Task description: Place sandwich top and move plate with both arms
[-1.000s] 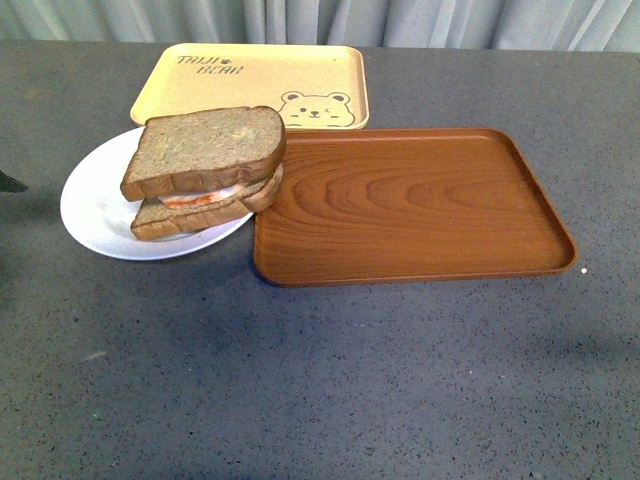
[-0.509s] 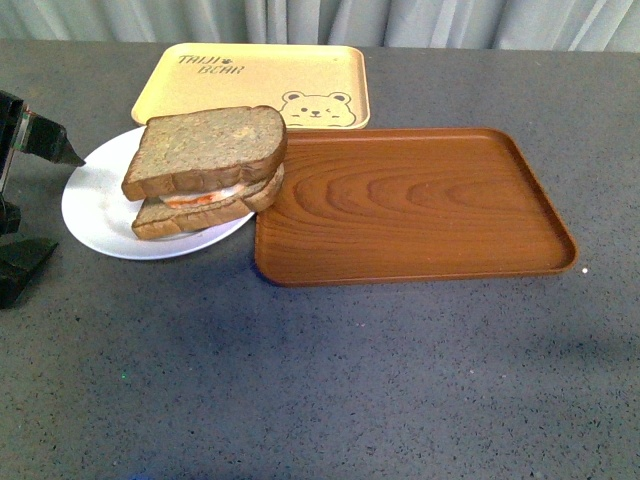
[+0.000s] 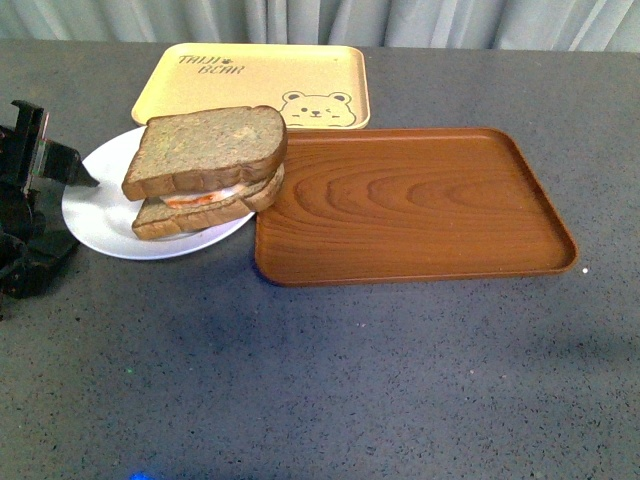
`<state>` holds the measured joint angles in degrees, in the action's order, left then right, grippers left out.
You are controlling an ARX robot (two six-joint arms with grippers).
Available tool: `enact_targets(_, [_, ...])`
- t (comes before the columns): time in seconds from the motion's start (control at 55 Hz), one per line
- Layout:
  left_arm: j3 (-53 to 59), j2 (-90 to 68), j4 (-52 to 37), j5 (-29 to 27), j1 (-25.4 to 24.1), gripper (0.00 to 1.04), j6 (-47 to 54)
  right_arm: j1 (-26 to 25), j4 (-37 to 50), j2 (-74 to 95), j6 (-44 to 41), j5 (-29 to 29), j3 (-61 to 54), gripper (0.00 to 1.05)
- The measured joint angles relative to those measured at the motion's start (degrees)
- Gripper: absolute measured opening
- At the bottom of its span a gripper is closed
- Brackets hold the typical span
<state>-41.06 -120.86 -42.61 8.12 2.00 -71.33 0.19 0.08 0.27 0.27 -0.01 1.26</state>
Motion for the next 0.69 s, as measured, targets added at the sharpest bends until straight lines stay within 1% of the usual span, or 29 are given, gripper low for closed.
enact_targets(0.018, [0.0,-0.1,-0.1,0.0,0.1,0.61,-0.1,0.0,0.0,0.0,0.0,0.0,0.0,0.96])
enact_targets(0.055, [0.2,-0.3,-0.3,0.5,0.2,0.54,-0.3,0.0,0.0,0.0,0.0,0.0,0.0,0.96])
enact_targets(0.073, [0.3,-0.5,-0.5,0.8,0.3,0.48,-0.5,0.0,0.0,0.0,0.0,0.0,0.0,0.96])
enact_targets(0.109, [0.5,-0.7,-0.6,1.1,0.5,0.41,-0.8,0.0,0.0,0.0,0.0,0.0,0.0,0.96])
enact_targets(0.164, [0.7,-1.0,-0.9,1.2,0.7,0.34,-1.0,0.0,0.0,0.0,0.0,0.0,0.0,0.96])
enact_targets(0.236, [0.9,-1.4,-1.5,2.8,0.8,0.20,-1.6,0.0,0.0,0.0,0.0,0.0,0.0,0.96])
enact_targets(0.255, [0.9,-1.5,-1.7,3.0,1.0,0.14,-1.5,0.0,0.0,0.0,0.0,0.0,0.0,0.96])
enact_targets(0.327, [1.2,-1.5,-3.1,4.4,1.2,0.04,-1.7,0.0,0.0,0.0,0.0,0.0,0.0,0.96])
enact_targets(0.345, [1.3,-1.4,-3.5,4.6,1.2,0.03,-1.7,0.0,0.0,0.0,0.0,0.0,0.0,0.96])
enact_targets(0.691, [5.7,1.6,-6.8,6.0,1.1,0.03,-2.0,0.0,0.0,0.0,0.0,0.0,0.0,0.96])
